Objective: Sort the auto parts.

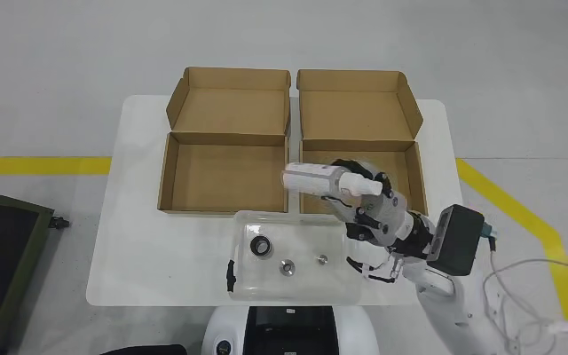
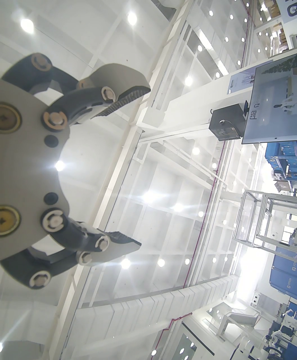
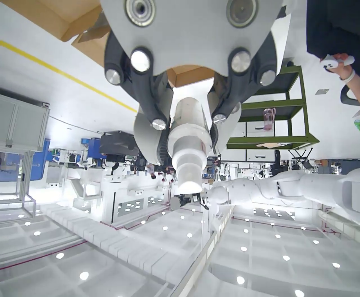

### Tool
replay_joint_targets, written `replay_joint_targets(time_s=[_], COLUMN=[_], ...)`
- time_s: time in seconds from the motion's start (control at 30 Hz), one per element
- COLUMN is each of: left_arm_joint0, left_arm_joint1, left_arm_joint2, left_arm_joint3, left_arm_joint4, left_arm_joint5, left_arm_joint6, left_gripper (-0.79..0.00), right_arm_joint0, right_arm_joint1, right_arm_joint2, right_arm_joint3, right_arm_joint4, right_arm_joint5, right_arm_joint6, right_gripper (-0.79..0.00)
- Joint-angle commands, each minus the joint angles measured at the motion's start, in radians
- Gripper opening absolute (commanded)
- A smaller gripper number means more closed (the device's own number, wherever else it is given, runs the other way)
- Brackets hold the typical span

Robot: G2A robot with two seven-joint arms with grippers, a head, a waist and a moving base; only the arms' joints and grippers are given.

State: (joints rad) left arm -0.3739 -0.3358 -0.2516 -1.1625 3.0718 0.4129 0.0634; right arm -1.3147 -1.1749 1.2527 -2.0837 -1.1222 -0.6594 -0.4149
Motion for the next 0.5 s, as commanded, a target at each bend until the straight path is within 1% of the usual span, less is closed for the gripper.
replay_joint_targets(time_s=[0.0,0.47], left_arm_joint0=[0.0,0.0], left_arm_joint1=[0.0,0.0], left_arm_joint2=[0.0,0.0], left_arm_joint3=[0.0,0.0], left_arm_joint4=[0.0,0.0], left_arm_joint5=[0.0,0.0], left_arm_joint6=[0.0,0.0], left_gripper=[0.0,0.0], right_arm_joint0=[0.014,0.09], right_arm_joint1=[-0.002,-0.016], right_arm_joint2=[0.001,0.005], right_arm_joint3=[-0.007,-0.044], right_arm_joint4=[-0.005,-0.034], right_arm_joint5=[0.012,0.086], right_arm_joint6=[-0.011,-0.083], right_gripper=[-0.785,-0.785])
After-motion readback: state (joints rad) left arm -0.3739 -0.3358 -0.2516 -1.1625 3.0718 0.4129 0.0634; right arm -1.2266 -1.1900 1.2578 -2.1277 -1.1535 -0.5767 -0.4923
